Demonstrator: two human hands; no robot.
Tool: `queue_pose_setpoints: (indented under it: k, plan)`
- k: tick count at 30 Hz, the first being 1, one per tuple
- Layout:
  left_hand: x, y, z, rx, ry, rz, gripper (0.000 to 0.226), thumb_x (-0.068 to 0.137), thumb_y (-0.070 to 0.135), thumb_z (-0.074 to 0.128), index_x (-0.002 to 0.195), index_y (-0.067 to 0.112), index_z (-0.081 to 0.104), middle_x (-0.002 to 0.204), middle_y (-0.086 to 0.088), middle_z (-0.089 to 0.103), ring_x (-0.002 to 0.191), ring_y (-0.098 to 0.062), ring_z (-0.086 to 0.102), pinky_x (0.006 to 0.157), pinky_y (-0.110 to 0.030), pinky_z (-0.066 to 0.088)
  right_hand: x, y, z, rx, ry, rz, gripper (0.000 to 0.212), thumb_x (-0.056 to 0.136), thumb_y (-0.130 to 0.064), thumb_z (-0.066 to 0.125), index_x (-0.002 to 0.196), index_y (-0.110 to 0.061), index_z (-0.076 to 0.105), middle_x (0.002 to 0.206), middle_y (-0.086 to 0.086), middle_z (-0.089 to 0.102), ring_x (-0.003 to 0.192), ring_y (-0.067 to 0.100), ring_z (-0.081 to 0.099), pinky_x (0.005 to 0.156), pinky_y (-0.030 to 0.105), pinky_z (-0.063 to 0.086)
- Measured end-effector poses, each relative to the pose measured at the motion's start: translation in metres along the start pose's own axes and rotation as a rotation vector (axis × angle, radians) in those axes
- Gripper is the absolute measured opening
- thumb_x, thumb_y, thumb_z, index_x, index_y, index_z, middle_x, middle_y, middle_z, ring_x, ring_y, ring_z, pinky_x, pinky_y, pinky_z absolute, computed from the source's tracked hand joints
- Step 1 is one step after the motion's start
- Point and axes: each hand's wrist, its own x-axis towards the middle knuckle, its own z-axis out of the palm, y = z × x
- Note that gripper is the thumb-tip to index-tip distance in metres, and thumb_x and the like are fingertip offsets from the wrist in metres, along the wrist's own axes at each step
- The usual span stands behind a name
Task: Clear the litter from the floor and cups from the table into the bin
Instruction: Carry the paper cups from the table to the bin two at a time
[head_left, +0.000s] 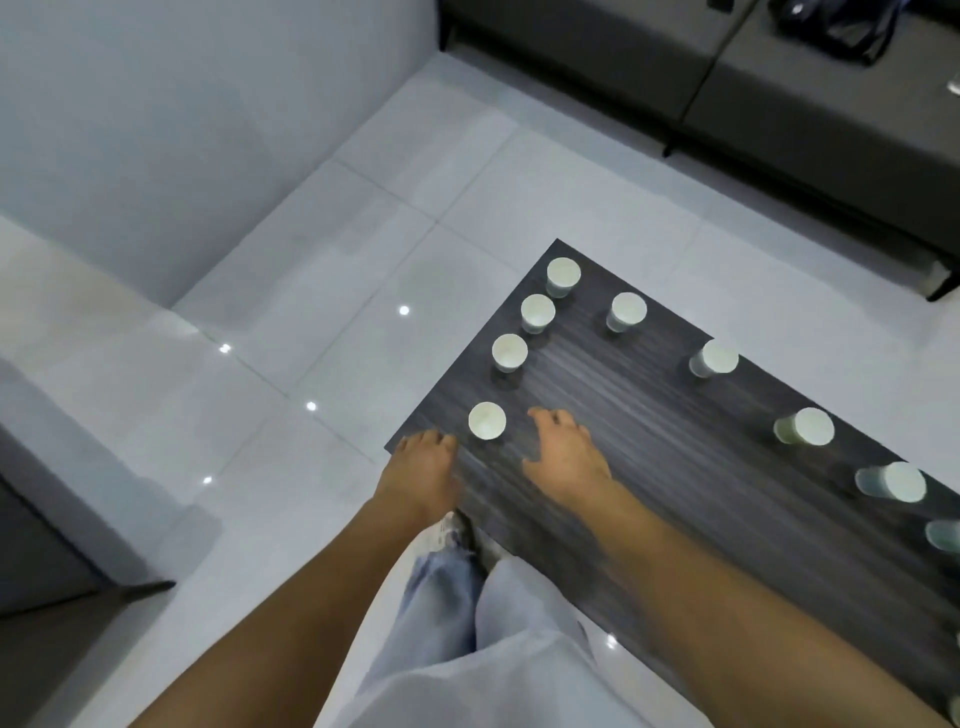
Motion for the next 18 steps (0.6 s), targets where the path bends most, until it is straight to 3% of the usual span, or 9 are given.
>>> queue_pose_setpoints:
  k: [8, 18]
  plan:
    - [0.113, -0.006, 0.011, 0.06, -0.088, 0.091, 0.049, 0.089, 0.026, 0.055, 0.135, 0.016, 0.042, 0.13, -0.008, 0.049, 0.124, -0.027, 0.044, 0.111, -0.037, 0.03, 0.108, 0.004, -0.007, 0.022, -0.012, 0.049, 0.068, 0.092, -0.025, 0.057, 0.149, -0.022, 0.022, 0.149, 0.007, 0.028, 0.134, 0.03, 0.031, 0.104, 0.045, 0.04]
    - [0.209, -0.004, 0.108, 0.083, -0.098, 0.152, 0.071, 0.086, 0.032, 0.064, 0.145, 0.02, 0.027, 0.154, -0.01, 0.02, 0.144, -0.033, 0.014, 0.118, -0.045, 0.012, 0.251, 0.017, 0.019, -0.025, 0.051, -0.064, 0.068, 0.086, -0.022, 0.061, 0.146, -0.023, 0.028, 0.145, 0.006, 0.029, 0.129, 0.033, 0.032, 0.097, 0.045, 0.044]
